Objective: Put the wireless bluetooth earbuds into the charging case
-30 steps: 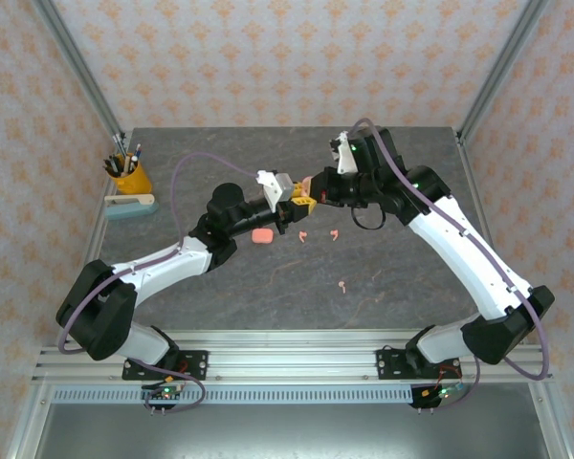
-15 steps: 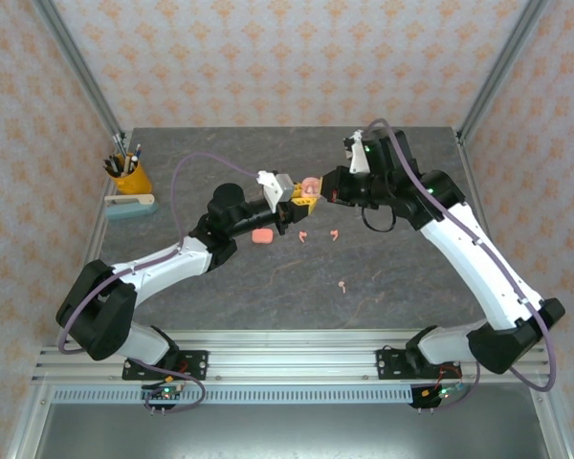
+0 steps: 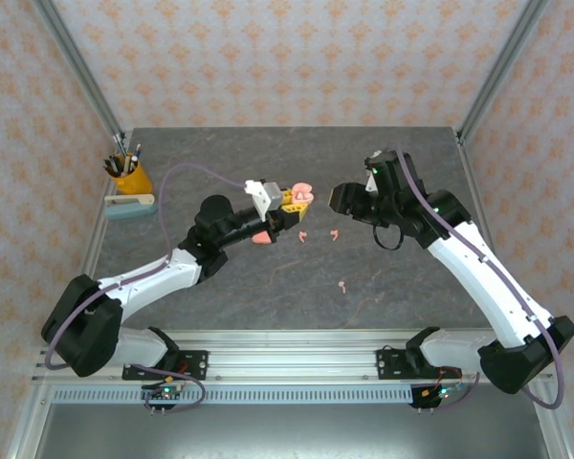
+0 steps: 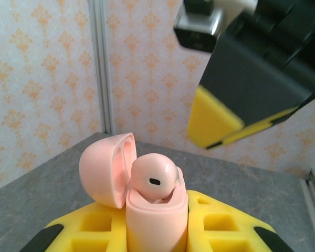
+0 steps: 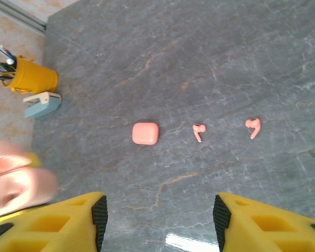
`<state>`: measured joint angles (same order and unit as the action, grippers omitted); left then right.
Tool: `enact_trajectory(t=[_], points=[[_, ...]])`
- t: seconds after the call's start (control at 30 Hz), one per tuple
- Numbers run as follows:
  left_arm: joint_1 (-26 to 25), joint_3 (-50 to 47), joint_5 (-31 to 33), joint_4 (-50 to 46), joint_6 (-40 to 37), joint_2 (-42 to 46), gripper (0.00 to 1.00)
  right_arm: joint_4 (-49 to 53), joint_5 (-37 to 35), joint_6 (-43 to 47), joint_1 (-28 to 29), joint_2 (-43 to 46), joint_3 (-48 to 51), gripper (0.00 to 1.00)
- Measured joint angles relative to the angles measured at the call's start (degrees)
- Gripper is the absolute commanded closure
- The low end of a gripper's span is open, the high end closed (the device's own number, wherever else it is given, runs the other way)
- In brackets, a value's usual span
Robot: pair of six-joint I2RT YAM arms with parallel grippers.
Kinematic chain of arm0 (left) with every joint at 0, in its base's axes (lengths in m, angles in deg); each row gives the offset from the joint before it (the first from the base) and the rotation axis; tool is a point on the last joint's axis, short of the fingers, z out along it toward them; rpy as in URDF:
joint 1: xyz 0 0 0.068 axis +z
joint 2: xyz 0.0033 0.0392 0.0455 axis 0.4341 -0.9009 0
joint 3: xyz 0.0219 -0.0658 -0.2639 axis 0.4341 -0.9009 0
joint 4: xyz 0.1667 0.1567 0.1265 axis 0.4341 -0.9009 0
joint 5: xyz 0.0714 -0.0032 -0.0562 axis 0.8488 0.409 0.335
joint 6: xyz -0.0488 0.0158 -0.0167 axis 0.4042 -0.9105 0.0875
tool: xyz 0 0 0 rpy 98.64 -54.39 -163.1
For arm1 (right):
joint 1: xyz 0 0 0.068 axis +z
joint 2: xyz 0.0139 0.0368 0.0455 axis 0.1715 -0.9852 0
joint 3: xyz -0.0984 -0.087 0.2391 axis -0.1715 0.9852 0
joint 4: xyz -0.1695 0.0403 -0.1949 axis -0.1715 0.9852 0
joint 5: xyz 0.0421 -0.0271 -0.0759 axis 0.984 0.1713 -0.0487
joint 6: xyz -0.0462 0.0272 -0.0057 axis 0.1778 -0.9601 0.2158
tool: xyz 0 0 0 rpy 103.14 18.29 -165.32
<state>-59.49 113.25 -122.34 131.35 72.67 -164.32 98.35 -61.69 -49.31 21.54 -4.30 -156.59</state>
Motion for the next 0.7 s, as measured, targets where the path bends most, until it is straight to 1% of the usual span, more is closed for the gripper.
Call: enact_trajectory(t=[0.07, 0.17, 0.23, 0.27, 0.33, 0.4, 0.5, 0.7], points=[[0.3, -0.8, -1.3, 2.6, 1.9, 0.0, 1.0, 0.0, 0.3, -0.2, 0.0, 0.2, 0.4, 0.47], [1.2, -1.2, -4.0, 6.0, 4.6, 0.0, 1.0, -0.4, 2.2, -0.2, 0.0, 1.1, 0.3, 0.56], [1.7, -1.2, -5.7, 7.6, 5.4, 0.0, 1.0, -0.4, 4.3, 0.0, 0.0, 1.5, -0.7, 0.65], [1.9, -1.2, -6.5, 8.0, 5.8, 0.0, 1.0, -0.5, 5.3, -0.1, 0.0, 1.6, -1.4, 0.68], [2.2, -1.2, -8.5, 8.5, 6.2, 0.0, 1.0, -0.6, 8.2, 0.4, 0.0, 1.5, -3.6, 0.79], [2.3, -1.2, -10.4, 8.7, 6.2, 0.0, 1.0, -0.7, 10.8, 0.3, 0.0, 1.2, -5.9, 0.87], [2.3, -0.9, -12.9, 8.7, 6.1, -0.1, 1.0, -1.4, 14.6, 0.3, 0.0, -0.5, -10.2, 0.93], [2.4, 1.6, -15.6, 8.3, 5.0, -1.6, 1.0, -1.6, 18.8, 0.0, 0.0, -4.1, -13.5, 0.99]])
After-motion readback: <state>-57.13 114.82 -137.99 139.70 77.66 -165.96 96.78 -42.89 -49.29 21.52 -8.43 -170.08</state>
